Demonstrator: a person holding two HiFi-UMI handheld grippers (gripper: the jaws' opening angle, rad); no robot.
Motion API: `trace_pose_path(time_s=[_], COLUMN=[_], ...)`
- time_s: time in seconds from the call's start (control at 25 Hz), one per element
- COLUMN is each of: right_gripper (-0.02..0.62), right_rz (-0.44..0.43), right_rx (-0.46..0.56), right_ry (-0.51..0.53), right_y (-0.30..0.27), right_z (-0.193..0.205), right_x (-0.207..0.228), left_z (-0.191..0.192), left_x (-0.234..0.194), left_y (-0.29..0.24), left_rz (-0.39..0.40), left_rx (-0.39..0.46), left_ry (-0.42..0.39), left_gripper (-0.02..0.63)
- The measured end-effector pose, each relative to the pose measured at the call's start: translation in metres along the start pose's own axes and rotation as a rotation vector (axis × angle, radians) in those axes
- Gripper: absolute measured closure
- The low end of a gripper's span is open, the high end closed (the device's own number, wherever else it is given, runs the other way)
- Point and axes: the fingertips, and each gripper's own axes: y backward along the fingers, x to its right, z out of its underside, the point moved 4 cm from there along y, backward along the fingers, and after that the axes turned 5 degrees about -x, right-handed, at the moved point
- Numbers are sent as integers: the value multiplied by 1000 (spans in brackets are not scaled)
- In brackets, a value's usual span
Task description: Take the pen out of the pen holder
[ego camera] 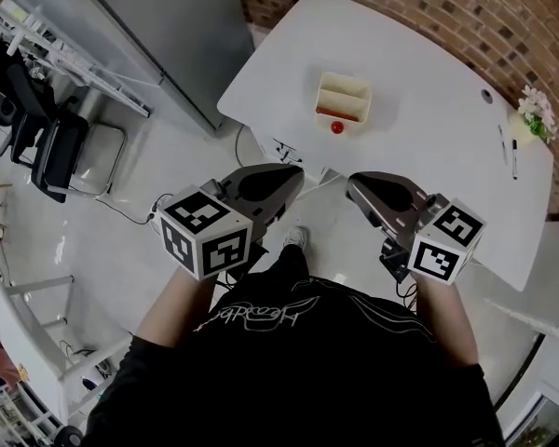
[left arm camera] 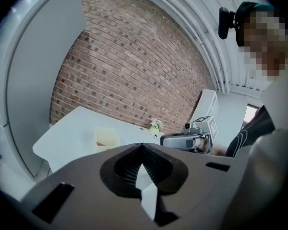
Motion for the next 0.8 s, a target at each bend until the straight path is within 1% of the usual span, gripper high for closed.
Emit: trace_pose_path(time_s=[0.08, 0.32, 0.52, 0.6, 0.8], right_gripper=[592, 591, 586, 532, 505], right_rz=[11, 6, 24, 25, 93], right_rx=[-1, 13, -15, -37, -108], right_ry=[-3, -18, 0, 11, 100], right_y=[-6, -22, -38, -46, -64], right_z=[-5, -20, -23, -24, -20], right_x=[11, 37, 52, 56, 71], left_z=[-4, -18, -22, -25, -30], left_x=[-11, -38, -57, -65, -82], left_y=[-8, -26, -31, -32, -36], left_rz=[5, 19, 20, 19, 28], left_rx=[-15, -45, -59, -61, -64], left_ry=[7, 17, 30, 38, 49], left_gripper=[603, 603, 603, 603, 603])
